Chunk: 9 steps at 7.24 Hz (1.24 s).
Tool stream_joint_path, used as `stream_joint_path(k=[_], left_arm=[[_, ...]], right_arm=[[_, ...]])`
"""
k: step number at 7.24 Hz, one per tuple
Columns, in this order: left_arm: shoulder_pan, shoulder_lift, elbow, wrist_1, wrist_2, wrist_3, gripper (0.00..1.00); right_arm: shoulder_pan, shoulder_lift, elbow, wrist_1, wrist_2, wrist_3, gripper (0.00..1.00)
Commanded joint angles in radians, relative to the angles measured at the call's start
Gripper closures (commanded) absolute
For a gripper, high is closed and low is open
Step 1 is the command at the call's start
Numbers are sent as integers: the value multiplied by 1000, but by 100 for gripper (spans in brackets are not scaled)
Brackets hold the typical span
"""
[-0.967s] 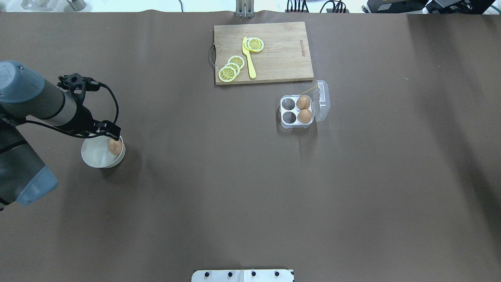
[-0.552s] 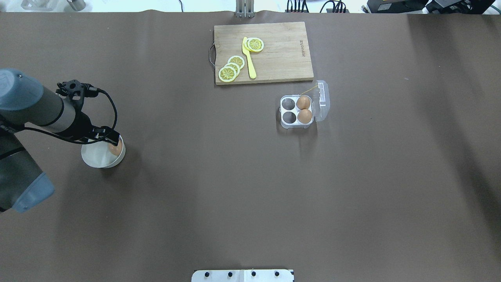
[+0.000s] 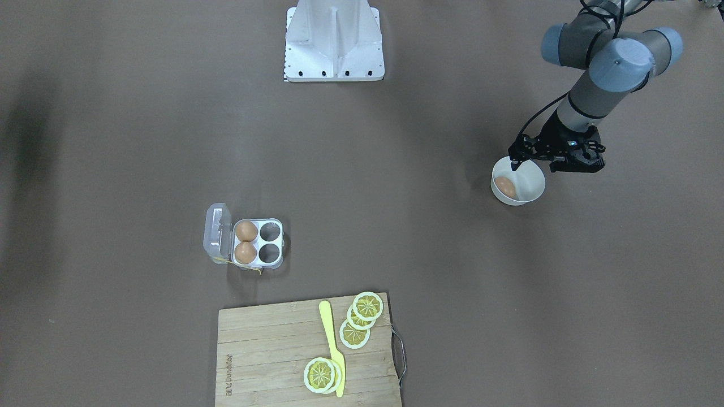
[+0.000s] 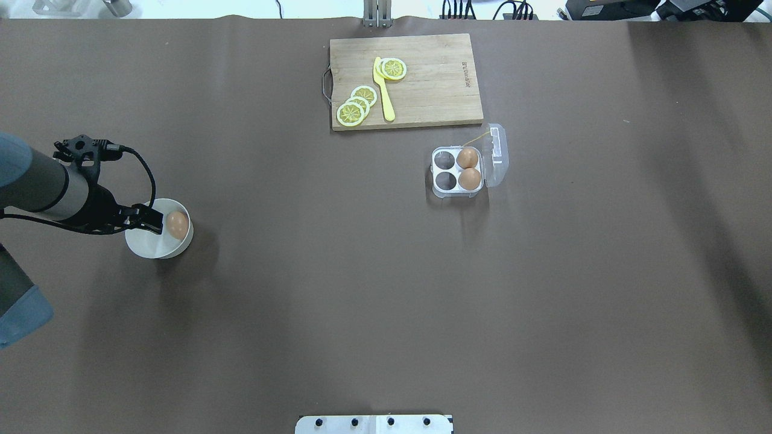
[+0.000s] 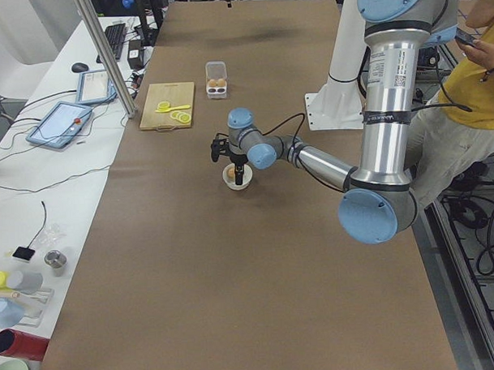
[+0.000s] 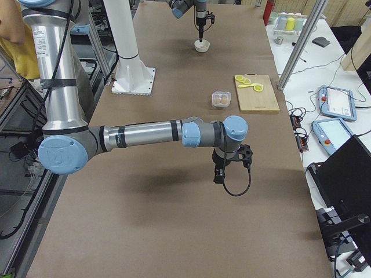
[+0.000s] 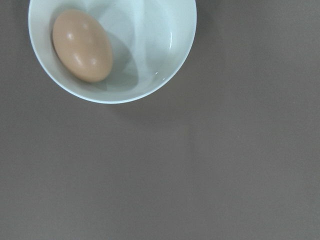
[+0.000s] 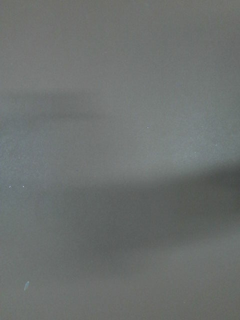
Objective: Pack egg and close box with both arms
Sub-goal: 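Lower the left gripper into the bowl and close on the egg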
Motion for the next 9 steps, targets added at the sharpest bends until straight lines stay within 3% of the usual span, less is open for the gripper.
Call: stream_joint_path(k=[1,4,6,9], left_arm=[[17,-36,3,8,38,-79,4],[67,-48,28,7,74,-103,4],[69,-50,33,4,74,-103,12],[69,-52,33,1,72,-103,14]], right_arm=[[0,2,2,0,2,1,0],[0,0,2,0,8,3,0],[0,-1,0,0,2,0,0],[0,-1,0,0,0,1,0]])
